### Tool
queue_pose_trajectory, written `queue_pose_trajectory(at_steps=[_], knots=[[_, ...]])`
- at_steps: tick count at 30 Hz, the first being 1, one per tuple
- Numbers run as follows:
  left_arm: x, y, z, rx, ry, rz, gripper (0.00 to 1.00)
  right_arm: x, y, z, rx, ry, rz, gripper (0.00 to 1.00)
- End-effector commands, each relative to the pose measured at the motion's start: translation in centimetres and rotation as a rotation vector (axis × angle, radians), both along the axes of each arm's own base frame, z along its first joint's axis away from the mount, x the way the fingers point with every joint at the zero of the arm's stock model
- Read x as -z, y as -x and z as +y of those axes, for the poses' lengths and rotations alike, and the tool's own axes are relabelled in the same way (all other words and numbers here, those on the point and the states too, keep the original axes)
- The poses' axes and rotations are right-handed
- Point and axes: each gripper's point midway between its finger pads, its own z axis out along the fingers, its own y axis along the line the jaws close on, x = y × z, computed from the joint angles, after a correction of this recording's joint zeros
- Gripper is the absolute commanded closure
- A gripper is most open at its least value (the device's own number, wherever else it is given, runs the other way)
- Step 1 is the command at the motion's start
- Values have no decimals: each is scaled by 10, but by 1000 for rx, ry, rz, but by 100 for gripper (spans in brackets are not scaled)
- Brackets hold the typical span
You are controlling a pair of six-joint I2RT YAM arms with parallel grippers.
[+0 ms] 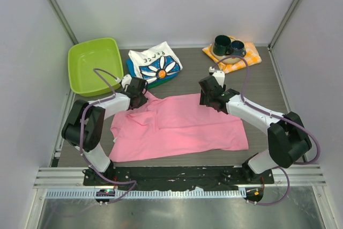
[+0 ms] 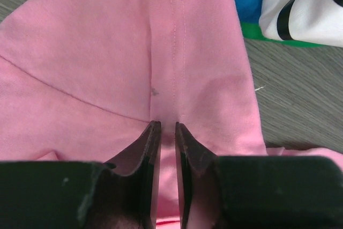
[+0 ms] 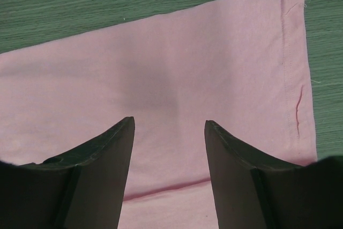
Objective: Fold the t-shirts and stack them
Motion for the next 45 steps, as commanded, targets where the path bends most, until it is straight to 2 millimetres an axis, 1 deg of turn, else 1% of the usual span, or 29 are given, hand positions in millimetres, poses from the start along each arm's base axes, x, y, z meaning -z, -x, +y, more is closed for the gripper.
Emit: queue_pose_trajectory(at_steps=[1, 3, 5, 6, 8, 11, 14, 15, 17, 18, 19, 21, 23, 24, 26, 27, 28, 29, 31, 32, 34, 35, 36, 37, 38, 41, 42, 43, 45], knots=[[3, -6, -2, -15, 24, -19, 82, -3, -6, 0, 6, -4, -28, 39], [5, -6, -2, -12, 17, -11, 89, -2, -6, 1, 6, -5, -25, 39], [5, -7, -2, -9, 14, -8, 92, -3, -6, 1, 6, -8, -26, 39], [6, -7, -2, -9, 14, -7, 100, -2, -6, 1, 5, -6, -24, 39], [10, -7, -3, -6, 13, 0, 100, -2, -6, 0, 5, -4, -25, 39], [4, -11, -6, 2, 26, -13, 100, -3, -6, 0, 7, -6, -26, 39], [-20, -18, -10, 16, 38, -62, 100, -3, -6, 0, 6, -4, -27, 39], [-33, -25, -12, 19, 45, -88, 100, -2, -6, 0, 7, -5, -25, 39], [-51, -29, -13, 31, 43, -114, 100, -2, -7, 1, 4, -8, -25, 39], [-66, -36, -15, 33, 50, -142, 100, -3, -7, 2, 4, -9, -26, 39], [-72, -37, -15, 40, 43, -147, 100, -3, -7, 2, 4, -9, -26, 39], [-94, -46, -17, 43, 49, -192, 100, -4, -7, 2, 2, -9, -27, 39], [-102, -49, -16, 49, 34, -196, 100, -4, -7, 2, 3, -10, -30, 39], [-112, -54, -18, 48, 36, -214, 100, -4, -7, 2, 1, -9, -28, 39], [-112, -52, -18, 62, 24, -194, 99, -3, -7, 1, 0, -8, -26, 39], [-111, -49, -17, 63, 22, -186, 88, -3, -6, 2, -2, -9, -25, 39], [-108, -46, -15, 57, 19, -177, 72, -3, -7, 3, -2, -11, -25, 39], [-100, -39, -12, 51, 12, -156, 50, -2, -6, 2, -5, -8, -20, 39], [-96, -32, -6, 42, 0, -146, 39, -2, -7, 3, -3, -13, -22, 39], [-86, -24, -3, 39, -8, -124, 28, -1, -7, 3, -4, -14, -20, 39], [-81, -17, 0, 32, -10, -108, 22, -1, -7, 4, -7, -17, -18, 39], [-71, -10, 3, 30, -16, -86, 18, 0, -6, 4, -5, -15, -16, 39], [-68, -9, 3, 28, -12, -86, 18, 0, -7, 5, -6, -20, -17, 39], [-60, -4, 5, 27, -17, -66, 18, 0, -6, 4, -6, -18, -15, 39], [-56, -3, 4, 27, -14, -61, 19, 0, -6, 5, -7, -19, -16, 39], [-40, 1, 2, 23, 3, -33, 22, 3, -5, 5, -9, -20, -9, 39], [-38, 0, 1, 19, 11, -35, 24, 4, -4, 5, -9, -19, -8, 39], [-31, 2, 1, 19, 10, -22, 29, 6, -4, 4, -9, -17, -4, 39], [-29, 0, -1, 15, 18, -24, 35, 7, -3, 4, -9, -13, -2, 39]])
